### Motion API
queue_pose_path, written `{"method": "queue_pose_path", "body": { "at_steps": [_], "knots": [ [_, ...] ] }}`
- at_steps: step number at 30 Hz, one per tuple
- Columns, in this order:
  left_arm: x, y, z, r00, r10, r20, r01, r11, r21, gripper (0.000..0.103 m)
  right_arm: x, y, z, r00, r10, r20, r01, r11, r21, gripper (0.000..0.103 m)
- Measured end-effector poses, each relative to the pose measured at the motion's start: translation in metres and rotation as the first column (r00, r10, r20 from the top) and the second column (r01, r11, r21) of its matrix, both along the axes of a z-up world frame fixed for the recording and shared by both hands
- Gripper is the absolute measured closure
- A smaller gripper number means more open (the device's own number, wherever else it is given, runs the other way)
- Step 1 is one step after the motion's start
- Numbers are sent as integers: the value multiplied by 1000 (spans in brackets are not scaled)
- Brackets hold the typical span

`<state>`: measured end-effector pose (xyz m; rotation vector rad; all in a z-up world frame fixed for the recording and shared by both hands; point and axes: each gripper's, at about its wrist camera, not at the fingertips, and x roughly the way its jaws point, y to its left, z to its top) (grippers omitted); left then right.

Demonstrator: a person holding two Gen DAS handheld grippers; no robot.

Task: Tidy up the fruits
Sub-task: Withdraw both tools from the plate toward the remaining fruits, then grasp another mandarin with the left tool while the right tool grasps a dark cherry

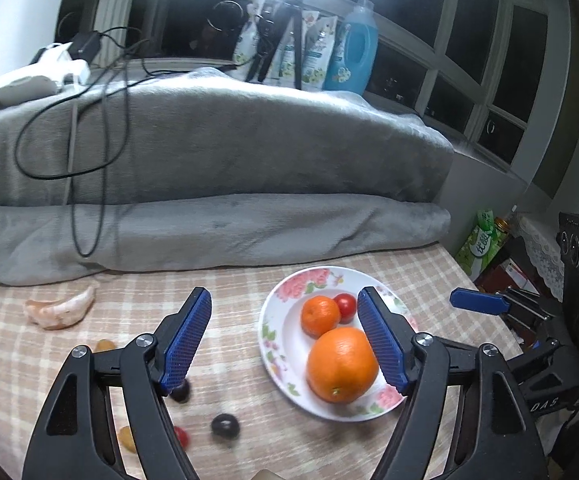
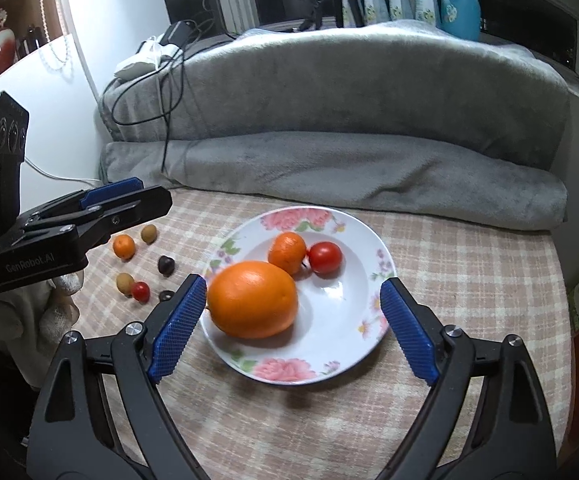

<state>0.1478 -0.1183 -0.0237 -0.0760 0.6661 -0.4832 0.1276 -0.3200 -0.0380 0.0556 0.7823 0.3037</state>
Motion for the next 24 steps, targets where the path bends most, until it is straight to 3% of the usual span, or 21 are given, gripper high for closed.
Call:
{"method": "queue_pose_path", "body": {
  "at_steps": [14,24],
  "knots": [
    [2,91,0,985,170,12,-170,985,3,27,15,51,12,994,109,17,-109,994,13,12],
    [-1,150,-25,963,266,-39,-264,964,32,28,29,95,6,979,204,-11,-204,979,12,14]
  ]
}}
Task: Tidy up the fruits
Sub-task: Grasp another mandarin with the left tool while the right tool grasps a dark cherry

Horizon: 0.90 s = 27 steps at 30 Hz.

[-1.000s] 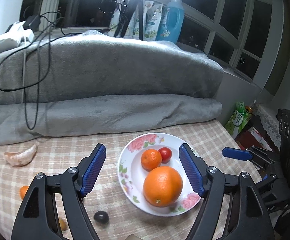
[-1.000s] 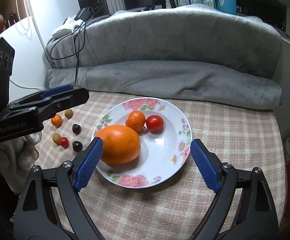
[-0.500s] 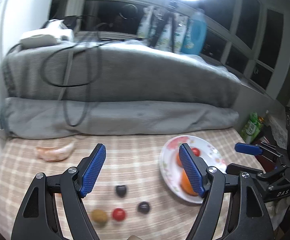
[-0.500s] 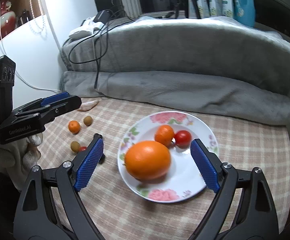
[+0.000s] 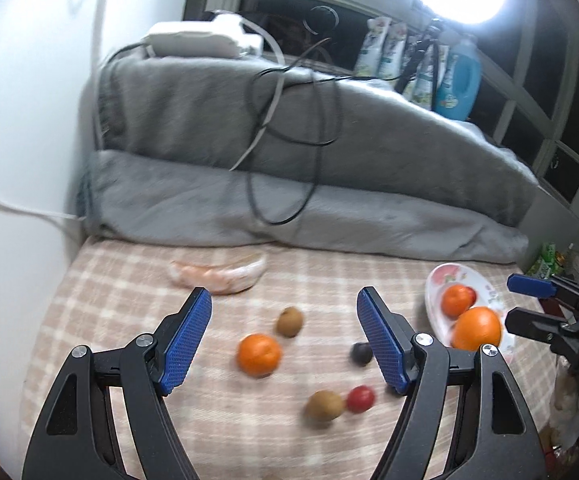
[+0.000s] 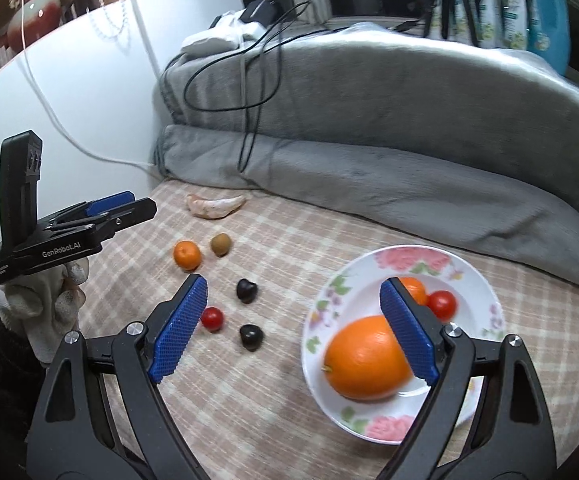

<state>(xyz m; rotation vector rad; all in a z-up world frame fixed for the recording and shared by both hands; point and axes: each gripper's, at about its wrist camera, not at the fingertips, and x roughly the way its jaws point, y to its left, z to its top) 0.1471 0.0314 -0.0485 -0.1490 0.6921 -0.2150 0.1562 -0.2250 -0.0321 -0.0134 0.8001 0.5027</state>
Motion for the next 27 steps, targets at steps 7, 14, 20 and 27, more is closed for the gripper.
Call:
{"method": "queue_pose_path", "body": {
  "at_steps": [7,14,20,27],
  "knots": [
    [-1,19,-17,999,25,-45,-26,1000,-16,33,11,29,-14,997,66,-51,-67,998,-16,29],
    [1,23,-32,997,11,-76,-13,1000,-27,37,24,55,-36,986,119,-115,-126,991,-52,49],
    [6,19,-43,995,-9,-98,7,1000,-24,42,35,74,-53,976,149,-160,-164,983,-85,54],
    [13,12,-57,991,-41,-131,38,999,-25,47,46,90,-69,967,164,-195,-191,973,-133,58]
  ]
}}
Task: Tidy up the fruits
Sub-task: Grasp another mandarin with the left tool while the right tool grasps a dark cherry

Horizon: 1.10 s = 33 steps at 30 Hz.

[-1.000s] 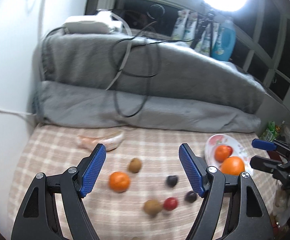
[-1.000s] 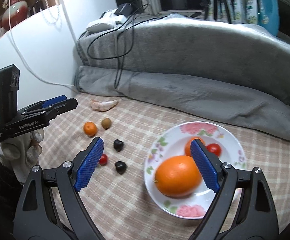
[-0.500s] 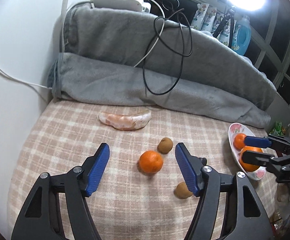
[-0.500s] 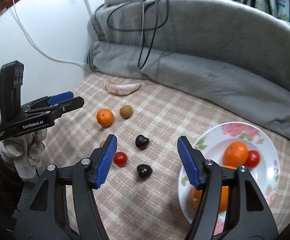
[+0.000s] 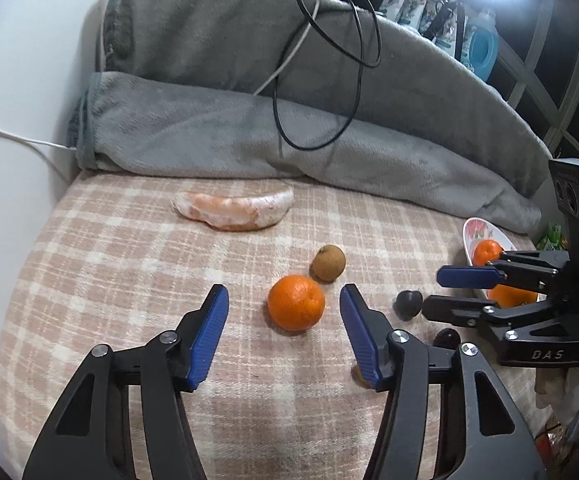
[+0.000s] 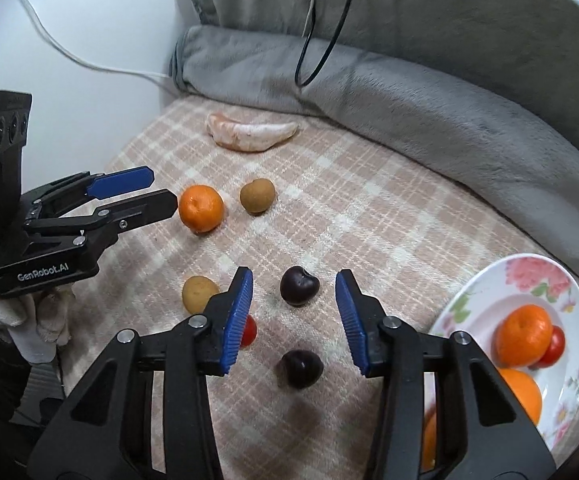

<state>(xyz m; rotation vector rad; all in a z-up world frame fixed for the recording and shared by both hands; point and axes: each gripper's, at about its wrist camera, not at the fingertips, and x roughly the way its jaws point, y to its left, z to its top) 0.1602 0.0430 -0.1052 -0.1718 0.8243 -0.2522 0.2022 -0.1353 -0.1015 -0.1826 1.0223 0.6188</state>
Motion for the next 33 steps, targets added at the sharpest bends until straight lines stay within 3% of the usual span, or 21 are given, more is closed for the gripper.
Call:
{"method": "queue_pose_path", "body": {
  "at_steps": [26,33],
  "knots": [
    [18,-10,-23,998,-26,-52,25,1000,-19,57,15,23,-28,999,32,-15,-34,993,-111,71],
    [20,-15,-27,997,-44,-59,44,999,-10,67,16,26,-30,1000,28,-9,-29,992,-121,77]
  ]
}}
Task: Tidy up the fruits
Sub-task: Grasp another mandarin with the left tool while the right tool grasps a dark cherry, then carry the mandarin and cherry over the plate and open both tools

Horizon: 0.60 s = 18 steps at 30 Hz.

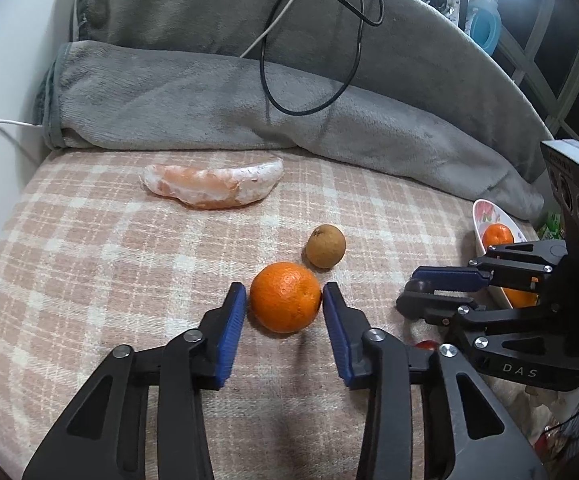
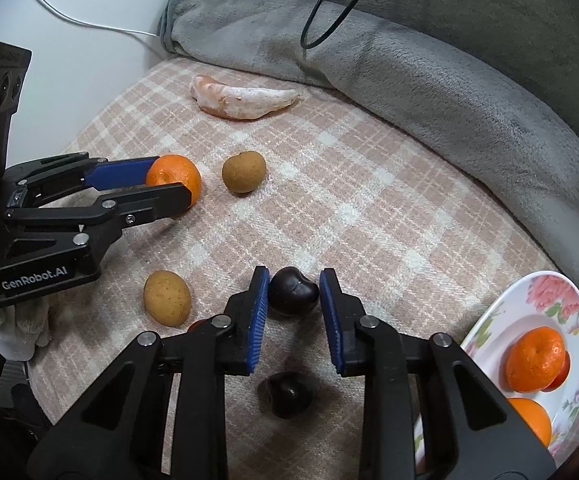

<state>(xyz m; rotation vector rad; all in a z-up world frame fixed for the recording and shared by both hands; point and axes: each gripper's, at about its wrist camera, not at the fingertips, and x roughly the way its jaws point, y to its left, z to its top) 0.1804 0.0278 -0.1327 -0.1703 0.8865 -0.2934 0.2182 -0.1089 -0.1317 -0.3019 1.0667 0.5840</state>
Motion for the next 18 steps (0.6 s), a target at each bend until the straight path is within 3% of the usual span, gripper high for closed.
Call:
{"method": "queue_pose_path", "body": {
  "at_steps": [18],
  "knots": [
    [-14,-1,19,999,9,53,-9,1000,1,68,-11,-13,21,999,-19,33,17,998,60,78]
  ]
}}
